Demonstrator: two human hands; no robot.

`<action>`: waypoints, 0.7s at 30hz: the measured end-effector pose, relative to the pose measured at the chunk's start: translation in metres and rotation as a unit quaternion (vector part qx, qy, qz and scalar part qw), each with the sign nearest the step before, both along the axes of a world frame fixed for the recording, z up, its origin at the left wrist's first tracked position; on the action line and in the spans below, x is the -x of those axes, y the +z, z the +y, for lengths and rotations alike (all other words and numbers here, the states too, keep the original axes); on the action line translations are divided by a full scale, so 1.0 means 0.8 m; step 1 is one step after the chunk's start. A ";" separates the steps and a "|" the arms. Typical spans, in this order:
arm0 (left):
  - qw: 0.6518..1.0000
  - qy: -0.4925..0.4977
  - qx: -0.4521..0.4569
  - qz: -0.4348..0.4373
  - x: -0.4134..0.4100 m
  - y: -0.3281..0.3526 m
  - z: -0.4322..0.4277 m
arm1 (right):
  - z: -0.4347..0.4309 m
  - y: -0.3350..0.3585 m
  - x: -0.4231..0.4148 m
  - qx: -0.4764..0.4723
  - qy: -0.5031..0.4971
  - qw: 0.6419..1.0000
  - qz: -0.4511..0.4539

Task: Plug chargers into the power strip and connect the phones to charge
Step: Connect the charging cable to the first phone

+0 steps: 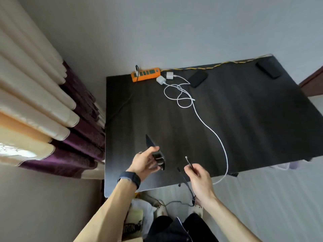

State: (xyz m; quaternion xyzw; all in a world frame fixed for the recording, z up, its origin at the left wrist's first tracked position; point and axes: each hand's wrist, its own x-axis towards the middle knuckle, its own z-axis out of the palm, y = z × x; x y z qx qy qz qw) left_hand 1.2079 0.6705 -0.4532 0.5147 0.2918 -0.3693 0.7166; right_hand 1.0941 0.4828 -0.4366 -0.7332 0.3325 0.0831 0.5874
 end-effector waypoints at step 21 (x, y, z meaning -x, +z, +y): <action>0.970 0.134 0.169 -0.111 -0.004 0.110 -0.033 | 0.005 0.089 -0.089 0.004 0.065 0.979 -0.192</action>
